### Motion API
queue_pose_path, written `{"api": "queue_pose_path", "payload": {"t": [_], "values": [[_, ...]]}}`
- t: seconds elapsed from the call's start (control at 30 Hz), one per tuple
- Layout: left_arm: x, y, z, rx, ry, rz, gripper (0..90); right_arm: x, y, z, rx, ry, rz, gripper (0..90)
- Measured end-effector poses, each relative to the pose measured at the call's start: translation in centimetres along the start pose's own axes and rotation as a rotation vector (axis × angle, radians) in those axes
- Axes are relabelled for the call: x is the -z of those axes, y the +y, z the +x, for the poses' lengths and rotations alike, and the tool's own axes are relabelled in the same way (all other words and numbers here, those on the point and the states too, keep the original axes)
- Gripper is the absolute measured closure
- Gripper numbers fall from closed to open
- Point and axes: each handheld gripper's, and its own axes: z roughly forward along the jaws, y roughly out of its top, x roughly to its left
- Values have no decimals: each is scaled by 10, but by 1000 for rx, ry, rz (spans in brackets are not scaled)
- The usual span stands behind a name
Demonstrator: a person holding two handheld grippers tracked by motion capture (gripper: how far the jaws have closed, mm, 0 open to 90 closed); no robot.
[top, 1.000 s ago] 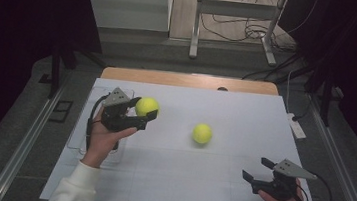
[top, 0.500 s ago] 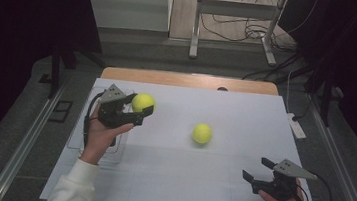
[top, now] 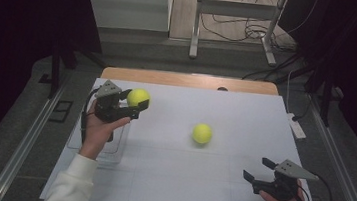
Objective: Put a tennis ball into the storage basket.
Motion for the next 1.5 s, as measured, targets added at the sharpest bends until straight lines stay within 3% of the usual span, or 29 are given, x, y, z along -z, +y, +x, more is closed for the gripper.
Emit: {"api": "queue_pose_path", "payload": {"t": [0.73,1.5], "values": [[-2,4,37,47,103,34,267,-1,-1,0,-3,1,10,129],[-1,3,62,69,187,65,267,-2,-1,0,-1,0,8,131]]}}
